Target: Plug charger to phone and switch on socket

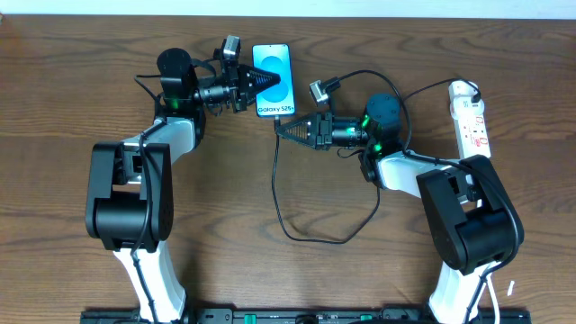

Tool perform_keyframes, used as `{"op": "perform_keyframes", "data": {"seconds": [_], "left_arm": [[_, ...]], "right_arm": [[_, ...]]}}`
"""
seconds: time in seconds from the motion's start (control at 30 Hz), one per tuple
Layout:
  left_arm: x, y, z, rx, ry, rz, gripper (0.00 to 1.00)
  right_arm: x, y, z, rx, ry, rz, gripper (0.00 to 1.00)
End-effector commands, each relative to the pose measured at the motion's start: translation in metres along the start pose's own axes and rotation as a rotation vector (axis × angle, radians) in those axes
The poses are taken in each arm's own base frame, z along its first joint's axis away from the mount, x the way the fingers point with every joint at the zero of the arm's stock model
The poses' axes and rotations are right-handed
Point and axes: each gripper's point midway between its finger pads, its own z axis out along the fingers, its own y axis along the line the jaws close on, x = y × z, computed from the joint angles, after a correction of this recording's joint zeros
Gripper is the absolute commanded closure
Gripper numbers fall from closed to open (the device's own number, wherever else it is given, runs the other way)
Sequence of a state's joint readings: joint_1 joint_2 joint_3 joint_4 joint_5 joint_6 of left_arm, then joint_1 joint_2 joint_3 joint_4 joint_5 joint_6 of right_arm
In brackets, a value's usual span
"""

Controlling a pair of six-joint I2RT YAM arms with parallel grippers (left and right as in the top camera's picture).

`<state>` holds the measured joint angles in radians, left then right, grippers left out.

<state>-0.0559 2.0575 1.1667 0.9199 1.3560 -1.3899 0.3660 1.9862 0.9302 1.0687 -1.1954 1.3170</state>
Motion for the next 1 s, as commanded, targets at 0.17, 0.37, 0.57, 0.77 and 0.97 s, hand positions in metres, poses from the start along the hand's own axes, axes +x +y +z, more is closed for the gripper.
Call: {"op": "perform_keyframes", "data": {"seconds": [0.17,0.37,0.57,0.77,0.97], "left_arm": [[-0.0019,-0.0118,0.0013,0.011,0.002,0.062,0.93],[-0.0025,-0.0118,0.0013,0.01,-0.001,0.062,0.93],[-0.0025,-0.0118,0.0013,0.01,-0.001,0.062,0.93],[-0.0025,-0.0118,0.0013,0.01,-0.001,0.062,0.93],[-0.0025,-0.0118,0.0013,0.01,-0.001,0.062,0.93]], "right_arm": [[0.0037,0.006,0.0039,-0.017,0.031,-0.023,0.99],[0.0076,0.007,0.0037,-0.023,0.054,-0.024,0.99],[0.0061,0.0066,0.0037,-0.02,0.046,-0.023,0.99],[0.0041,0.0061,0.0038,-0.017,0.034,-0.023,0.99],[0.0031,0.0059,0.0038,-0.016,0.028,-0.024,0.99]]}}
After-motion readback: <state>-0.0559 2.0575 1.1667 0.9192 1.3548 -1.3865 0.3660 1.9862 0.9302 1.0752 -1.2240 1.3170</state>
